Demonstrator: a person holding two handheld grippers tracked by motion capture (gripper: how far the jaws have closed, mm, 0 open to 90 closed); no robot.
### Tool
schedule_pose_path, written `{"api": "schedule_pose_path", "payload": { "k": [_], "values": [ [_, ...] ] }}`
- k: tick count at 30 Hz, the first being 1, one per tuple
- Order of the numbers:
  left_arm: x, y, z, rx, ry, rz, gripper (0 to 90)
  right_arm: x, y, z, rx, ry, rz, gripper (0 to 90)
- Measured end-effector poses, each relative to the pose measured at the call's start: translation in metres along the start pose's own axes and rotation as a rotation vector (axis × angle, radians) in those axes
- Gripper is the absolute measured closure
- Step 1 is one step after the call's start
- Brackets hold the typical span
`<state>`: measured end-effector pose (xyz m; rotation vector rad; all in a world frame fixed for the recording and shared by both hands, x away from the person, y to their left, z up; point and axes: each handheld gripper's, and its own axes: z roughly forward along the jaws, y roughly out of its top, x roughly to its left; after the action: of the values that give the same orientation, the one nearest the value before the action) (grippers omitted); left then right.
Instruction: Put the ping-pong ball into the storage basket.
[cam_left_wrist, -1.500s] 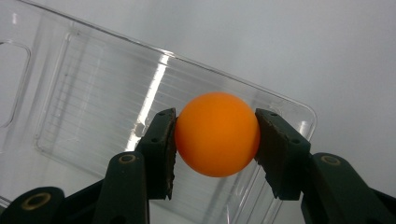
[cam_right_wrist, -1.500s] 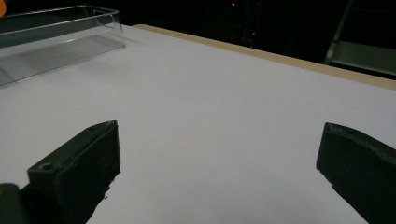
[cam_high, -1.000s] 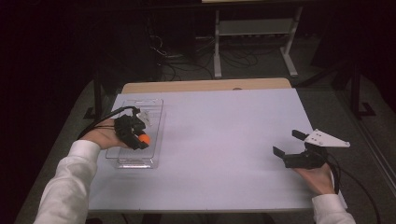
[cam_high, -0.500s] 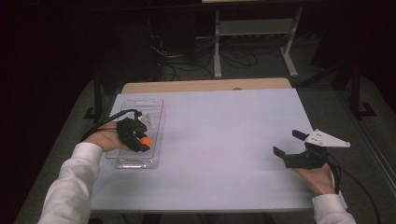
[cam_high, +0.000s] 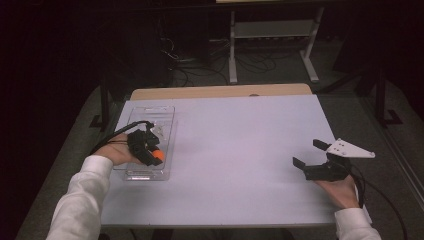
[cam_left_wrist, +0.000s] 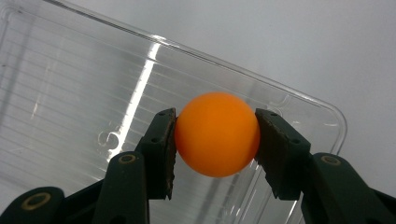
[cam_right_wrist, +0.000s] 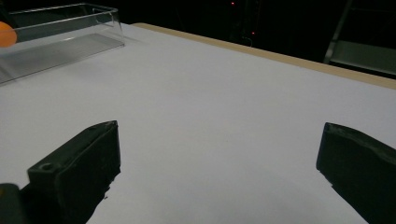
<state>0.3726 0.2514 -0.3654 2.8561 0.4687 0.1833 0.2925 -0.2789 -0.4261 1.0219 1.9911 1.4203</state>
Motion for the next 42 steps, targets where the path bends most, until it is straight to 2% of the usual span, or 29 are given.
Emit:
{"api": "schedule_pose_path", "payload": {
  "k": [12,21,36,42],
  "values": [
    [0.001,-0.003,0.012,0.016,-0.016,-0.009,50.8,-0.001,-0.001,0.000,0.003,0.000,0.000,0.0],
    [0.001,0.001,0.019,0.034,-0.032,-0.001,50.8,-0.001,-0.001,0.000,0.006,-0.001,0.002,0.0],
    [0.002,0.001,0.020,0.038,-0.030,0.001,50.7,-0.001,-0.001,0.000,0.006,-0.001,0.003,0.0],
    [0.002,0.000,0.019,0.039,-0.021,-0.009,49.4,-0.001,-0.001,0.000,0.007,0.000,0.003,0.0]
  ]
}}
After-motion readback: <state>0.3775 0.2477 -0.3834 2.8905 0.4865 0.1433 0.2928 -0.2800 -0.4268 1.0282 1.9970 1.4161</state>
